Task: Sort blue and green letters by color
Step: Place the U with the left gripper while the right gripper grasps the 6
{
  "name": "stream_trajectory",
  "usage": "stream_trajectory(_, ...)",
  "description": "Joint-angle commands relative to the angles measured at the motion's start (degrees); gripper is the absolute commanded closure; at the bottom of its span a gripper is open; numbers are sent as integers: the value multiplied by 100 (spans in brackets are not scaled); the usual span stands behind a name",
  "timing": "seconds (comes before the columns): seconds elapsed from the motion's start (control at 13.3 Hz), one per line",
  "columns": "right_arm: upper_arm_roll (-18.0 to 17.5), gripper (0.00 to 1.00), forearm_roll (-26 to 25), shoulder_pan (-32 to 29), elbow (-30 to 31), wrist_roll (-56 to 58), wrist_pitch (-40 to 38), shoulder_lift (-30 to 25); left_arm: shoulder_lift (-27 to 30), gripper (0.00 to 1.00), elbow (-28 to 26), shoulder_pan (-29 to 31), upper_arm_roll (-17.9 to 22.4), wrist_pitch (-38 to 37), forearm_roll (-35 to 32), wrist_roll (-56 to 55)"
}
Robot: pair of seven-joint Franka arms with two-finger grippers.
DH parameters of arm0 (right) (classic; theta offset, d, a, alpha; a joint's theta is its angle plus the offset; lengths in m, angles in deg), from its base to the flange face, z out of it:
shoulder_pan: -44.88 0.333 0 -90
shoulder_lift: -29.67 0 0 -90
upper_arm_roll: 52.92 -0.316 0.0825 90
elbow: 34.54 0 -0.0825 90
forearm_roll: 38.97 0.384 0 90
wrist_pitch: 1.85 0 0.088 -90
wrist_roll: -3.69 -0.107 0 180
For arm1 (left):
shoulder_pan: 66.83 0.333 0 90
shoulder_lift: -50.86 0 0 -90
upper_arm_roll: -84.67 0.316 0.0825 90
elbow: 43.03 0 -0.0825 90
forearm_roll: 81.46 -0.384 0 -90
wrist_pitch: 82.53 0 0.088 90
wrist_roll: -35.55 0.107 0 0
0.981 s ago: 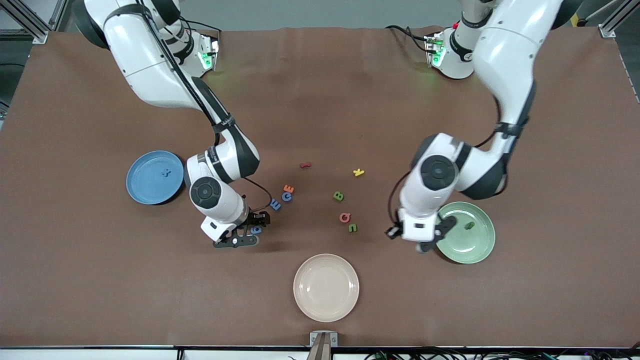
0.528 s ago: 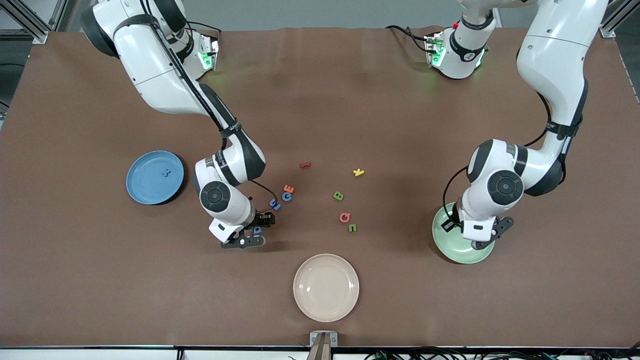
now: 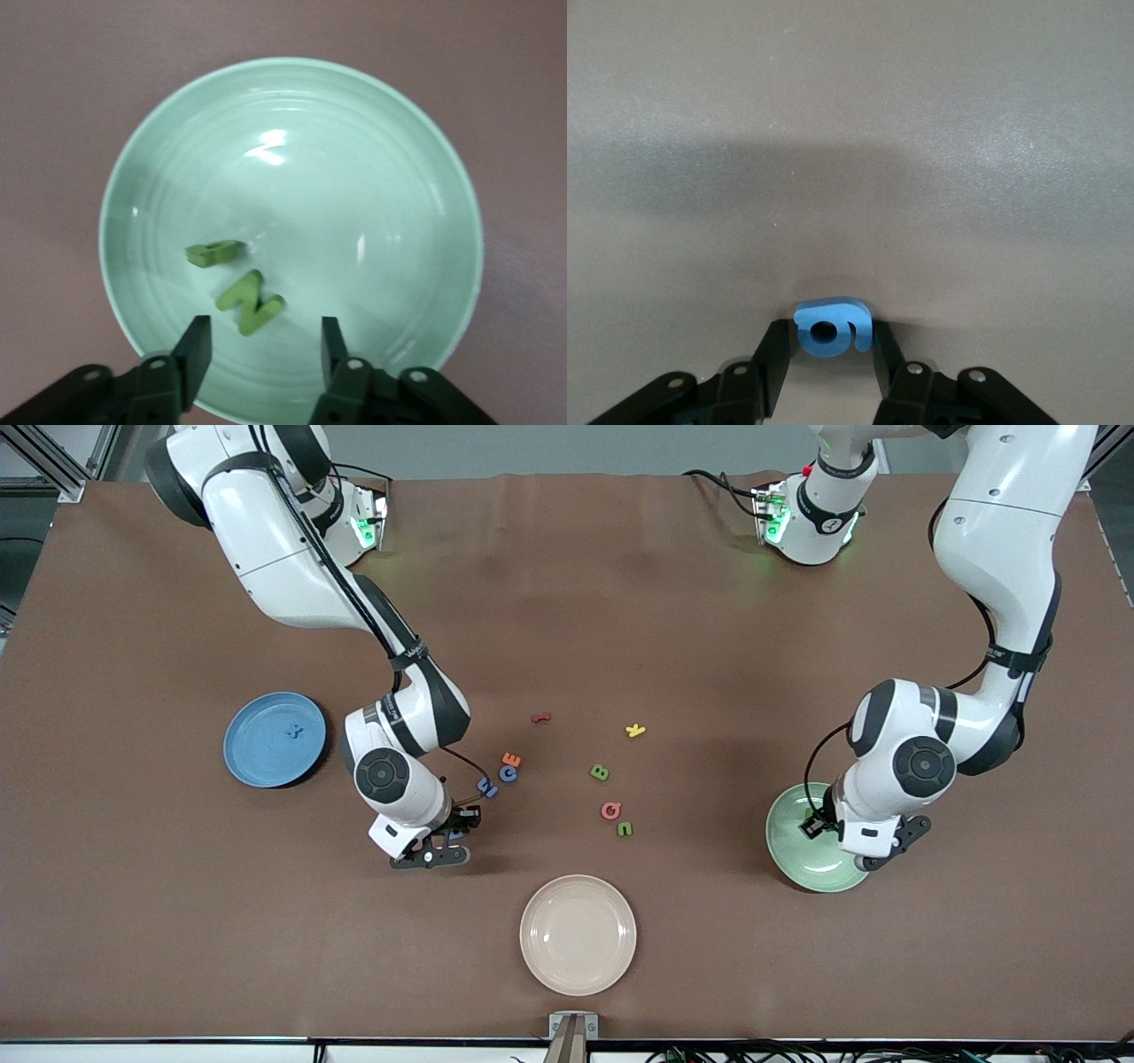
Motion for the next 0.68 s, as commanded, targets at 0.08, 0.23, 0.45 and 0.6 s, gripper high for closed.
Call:
stream_trajectory(0.08,50,72,-103,75,-169,-111,-15,139,-106,3,444,-998,-61,39,-13,-1277)
stream_trajectory(0.23,41,82,-103,48,-169,-111,-15,139,-606,22,1015,-1640,-53,39,-31,-1965)
stream_trajectory(0.45,50,88,-95,-31,-126,-50,-67,8,-1292,28,1736,-2221,0,74,-49,-2046)
stream_trajectory(0.6,41,87,-86,-153,137,3,-513,-377,-1661,33,2219,-2459,35,74,-40,-2221)
